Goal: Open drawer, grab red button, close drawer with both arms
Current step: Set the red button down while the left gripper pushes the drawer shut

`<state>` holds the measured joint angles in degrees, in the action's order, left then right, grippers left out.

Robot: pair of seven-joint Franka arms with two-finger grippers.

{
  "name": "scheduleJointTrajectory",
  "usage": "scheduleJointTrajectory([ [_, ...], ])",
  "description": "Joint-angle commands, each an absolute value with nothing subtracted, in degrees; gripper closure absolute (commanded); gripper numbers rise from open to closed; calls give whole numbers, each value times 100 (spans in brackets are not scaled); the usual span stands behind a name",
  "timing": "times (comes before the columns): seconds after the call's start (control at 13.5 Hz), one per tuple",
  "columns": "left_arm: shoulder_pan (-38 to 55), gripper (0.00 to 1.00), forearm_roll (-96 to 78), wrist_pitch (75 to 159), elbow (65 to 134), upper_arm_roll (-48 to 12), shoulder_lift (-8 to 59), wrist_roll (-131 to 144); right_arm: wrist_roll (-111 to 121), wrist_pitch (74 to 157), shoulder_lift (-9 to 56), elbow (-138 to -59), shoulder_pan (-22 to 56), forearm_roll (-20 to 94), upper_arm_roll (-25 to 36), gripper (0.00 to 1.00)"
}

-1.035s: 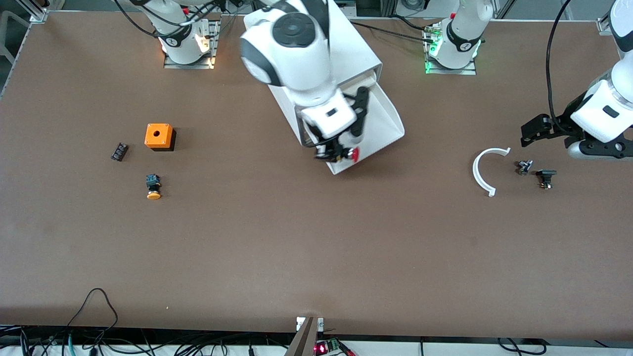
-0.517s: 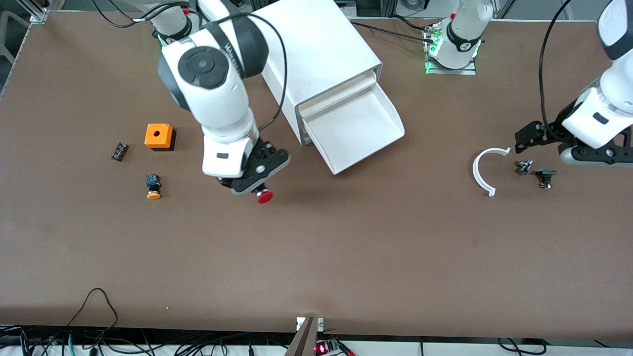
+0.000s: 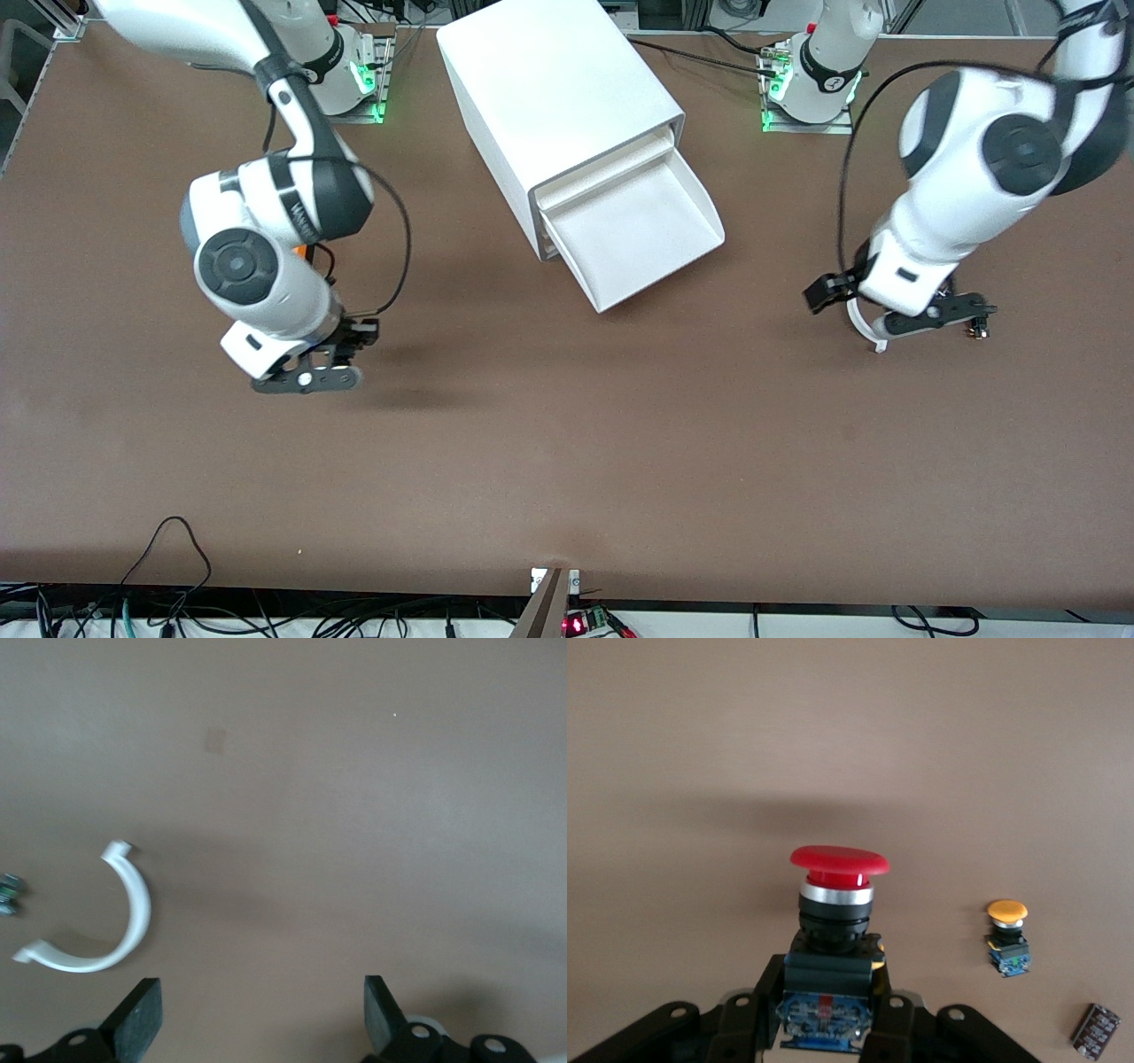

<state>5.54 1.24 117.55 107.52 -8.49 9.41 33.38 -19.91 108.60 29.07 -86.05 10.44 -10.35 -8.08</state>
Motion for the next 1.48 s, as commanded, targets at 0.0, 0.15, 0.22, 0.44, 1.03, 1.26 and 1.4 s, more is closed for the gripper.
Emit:
scheduleJointTrajectory([
  [0.0, 948, 0, 246, 12426, 10916, -817, 1466, 4697, -2066, 11800, 2610, -9691, 538, -984, -905, 75],
  [0.15, 1299, 0, 255, 12874, 11029, -817, 1800, 5822, -2004, 12399, 2619, -10167, 501, -984, -905, 75],
  [0.22, 1449, 0, 264, 13120, 11213, -817, 1828, 6088, -2004, 12584, 2663, -10369, 501, -1002, -905, 75],
  [0.44, 1652, 0, 211, 13430, 11741, -913, 1767, 6170, -1934, 13182, 2926, -10783, 501, -1221, -905, 74],
  [1.03, 1644, 0, 167, 13333, 12383, -2433, 1354, 6214, -1925, 12921, 2576, -10522, 501, -1055, -914, 0],
  [1.26, 1644, 0, 176, 13245, 12401, -2873, 1319, 6196, -1934, 12324, 2435, -9899, 492, -741, -923, 0],
  [1.4, 1644, 0, 167, 13245, 12437, -3058, 1318, 6205, -1951, 11789, 2277, -9442, 501, -370, -940, 0],
])
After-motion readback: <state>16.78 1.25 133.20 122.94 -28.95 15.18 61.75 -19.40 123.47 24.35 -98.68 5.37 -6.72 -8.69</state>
